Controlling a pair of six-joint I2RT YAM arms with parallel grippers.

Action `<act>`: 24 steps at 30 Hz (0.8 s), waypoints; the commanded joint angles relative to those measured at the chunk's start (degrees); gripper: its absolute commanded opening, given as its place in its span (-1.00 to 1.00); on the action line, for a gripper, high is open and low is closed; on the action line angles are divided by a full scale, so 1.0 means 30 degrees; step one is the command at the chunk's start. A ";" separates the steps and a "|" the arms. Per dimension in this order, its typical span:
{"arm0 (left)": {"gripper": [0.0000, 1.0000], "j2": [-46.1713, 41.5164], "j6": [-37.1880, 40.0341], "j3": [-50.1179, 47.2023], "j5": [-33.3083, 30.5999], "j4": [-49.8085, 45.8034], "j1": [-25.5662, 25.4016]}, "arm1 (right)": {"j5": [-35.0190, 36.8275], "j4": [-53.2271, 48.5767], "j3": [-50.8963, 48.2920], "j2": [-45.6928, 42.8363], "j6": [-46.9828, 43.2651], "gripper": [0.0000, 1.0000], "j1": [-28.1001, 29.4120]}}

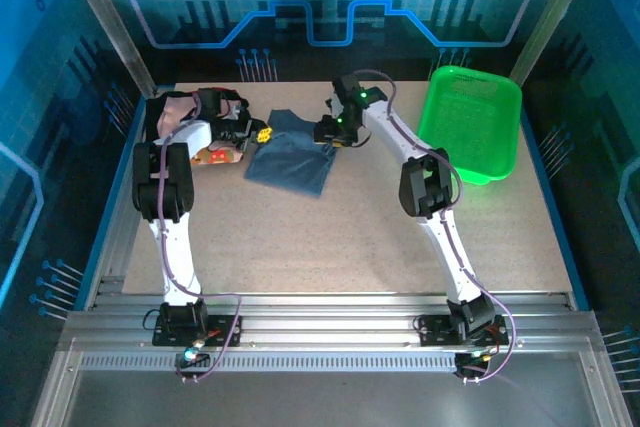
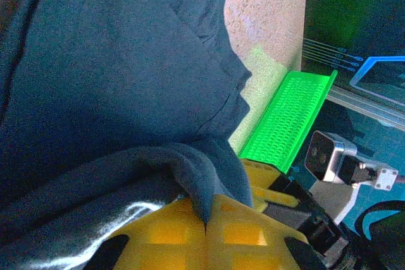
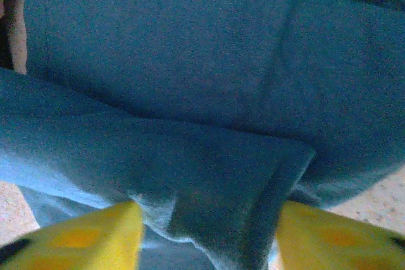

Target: Fold and stack the t-shirts

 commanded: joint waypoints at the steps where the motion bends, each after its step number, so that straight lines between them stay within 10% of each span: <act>1: -1.00 -0.1323 0.0641 -0.1069 0.0900 -0.0218 0.0149 | -0.0293 -0.0018 0.0289 -0.0190 -0.0329 -0.64 0.0559; 8: -1.00 -0.5020 0.2134 -0.4380 0.0558 -0.1468 0.0713 | 0.0336 0.1162 -0.5128 -0.4517 -0.1172 -1.00 0.1542; 24: -1.00 -2.0951 0.4515 -1.4467 -0.1423 -0.8910 0.1984 | 0.1898 0.4032 -1.7872 -1.5562 0.0887 -1.00 0.7911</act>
